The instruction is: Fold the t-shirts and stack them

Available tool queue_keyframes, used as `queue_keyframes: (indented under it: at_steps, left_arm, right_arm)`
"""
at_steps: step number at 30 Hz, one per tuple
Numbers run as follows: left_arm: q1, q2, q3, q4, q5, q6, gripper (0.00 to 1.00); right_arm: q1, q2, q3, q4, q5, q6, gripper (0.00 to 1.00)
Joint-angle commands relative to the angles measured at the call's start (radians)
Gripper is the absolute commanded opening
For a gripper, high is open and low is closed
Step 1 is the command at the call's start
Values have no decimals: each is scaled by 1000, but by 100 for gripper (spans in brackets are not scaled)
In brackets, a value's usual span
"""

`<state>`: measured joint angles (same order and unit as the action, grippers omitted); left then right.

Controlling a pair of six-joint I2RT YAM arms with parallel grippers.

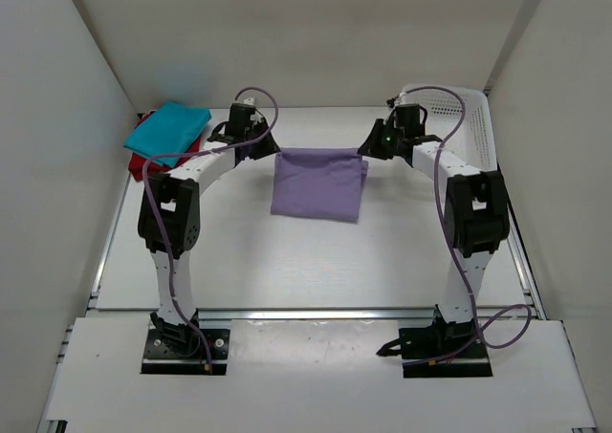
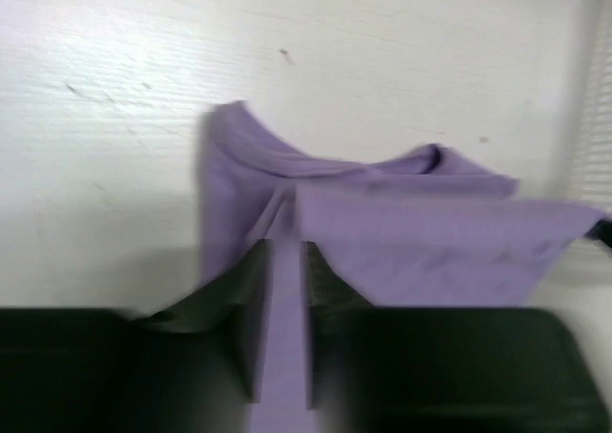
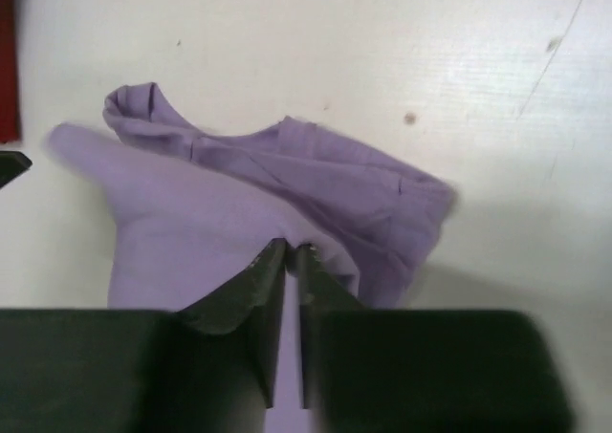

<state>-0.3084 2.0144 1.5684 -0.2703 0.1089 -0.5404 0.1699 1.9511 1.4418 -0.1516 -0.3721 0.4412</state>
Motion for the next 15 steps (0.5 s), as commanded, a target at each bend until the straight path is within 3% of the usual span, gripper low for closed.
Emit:
queue_keyframes:
  at_steps: [1,2,3,6,8,9,11,13,15]
  left_arm:
    - [54,15,38,86,3,-49,49]
    - [70,18,42,92,20,-58,82]
    - [71,17,54,98,31,-58,90]
    - [54,-38,-11,160,46,-59,91]
    - [17,-74,-79,180,48,-37,89]
    - [-19,-98,-94,195,41,-30,90]
    - [-73,-126,-171,223,20,-17,91]
    - [-122,-143,-227,258,-9,-12,91]
    - [-147,-135,-286,253,-18,-21,91]
  right_arm:
    - [-16,75,136,9,25,-19,14]
    - [-18,81,173,-11,28,-21,18]
    - [-14,92,201,-26,32,-25,25]
    - [3,59,186,-14,53,-30,38]
    - [25,-3,143,-13,67,-27,41]
    - [37,-12,100,0,73,-32,39]
    - [66,-75,14,30,55,-21,17]
    - [114,-118,-132,69,52,4,4]
    - [129,-149,-225,142,45,16,0]
